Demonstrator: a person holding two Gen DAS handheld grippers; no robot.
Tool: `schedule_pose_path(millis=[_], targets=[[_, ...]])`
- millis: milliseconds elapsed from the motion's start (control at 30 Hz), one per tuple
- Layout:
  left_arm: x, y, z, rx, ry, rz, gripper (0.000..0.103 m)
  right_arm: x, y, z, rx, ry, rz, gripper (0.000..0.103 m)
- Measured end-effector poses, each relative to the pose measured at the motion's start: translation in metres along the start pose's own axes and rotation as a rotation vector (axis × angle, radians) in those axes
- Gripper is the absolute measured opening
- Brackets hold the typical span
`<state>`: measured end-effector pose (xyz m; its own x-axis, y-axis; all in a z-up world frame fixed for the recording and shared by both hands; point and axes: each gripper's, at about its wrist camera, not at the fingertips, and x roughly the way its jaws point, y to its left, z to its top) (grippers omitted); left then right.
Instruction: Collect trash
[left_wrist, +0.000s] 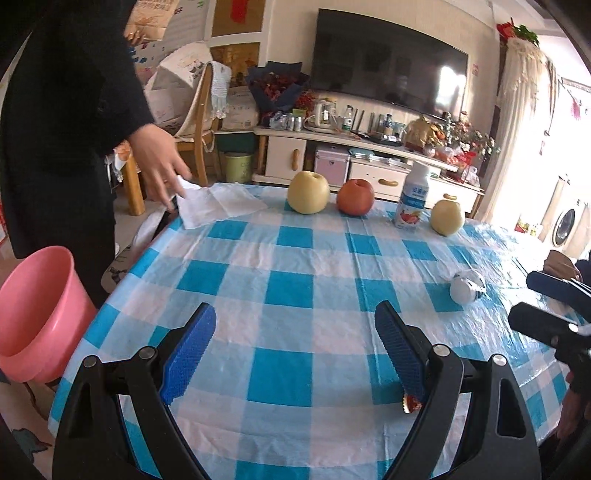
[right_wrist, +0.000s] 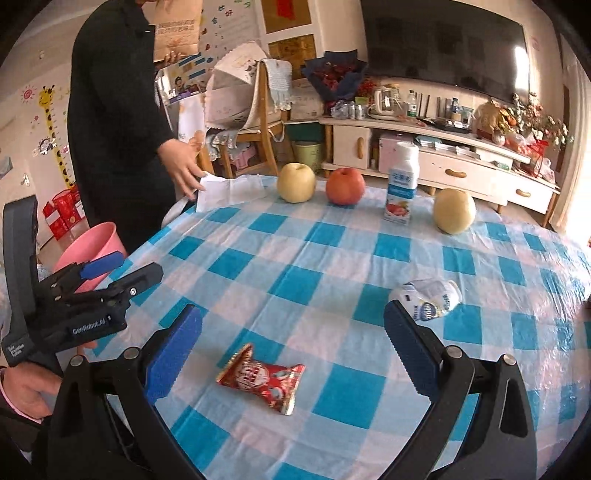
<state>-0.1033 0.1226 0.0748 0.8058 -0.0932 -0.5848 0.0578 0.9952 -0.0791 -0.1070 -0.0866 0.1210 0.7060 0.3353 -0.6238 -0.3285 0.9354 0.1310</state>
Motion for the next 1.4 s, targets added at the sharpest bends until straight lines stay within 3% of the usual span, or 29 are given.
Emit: schedule_pose_path(millis=[333,600,800,1000,1233,1400], targets=[[0.01,-0.024,-0.003,0.067,0.051,-0.099,0.087,0.005,-0.041,-0.005,0.069,0.047,-0.054,0.099],[0.025,-0.055,-0.018,0.121,0.179,-0.299,0.087,0.011,-0.071,-0.009,0.09,0.081,-0.125,0.099],[0.043,-0.077,-0.036,0.154,0.296,-0.391,0.087,0.021,-0.098,-0.013,0.136,0.123,-0.148,0.099],[0.055,-0.095,-0.048,0.188,0.336,-0.404,0.087,0.034,-0.118,-0.013,0.163,0.15,-0.16,0.099],[0.063,-0.103,-0.055,0.234,0.334,-0.34,0.085,0.062,-0.116,-0.005,0.124,0.158,-0.138,0.099],[0.07,-0.106,-0.058,0.255,0.325,-0.279,0.071,0.085,-0.123,-0.003,0.123,0.177,-0.155,0.099]])
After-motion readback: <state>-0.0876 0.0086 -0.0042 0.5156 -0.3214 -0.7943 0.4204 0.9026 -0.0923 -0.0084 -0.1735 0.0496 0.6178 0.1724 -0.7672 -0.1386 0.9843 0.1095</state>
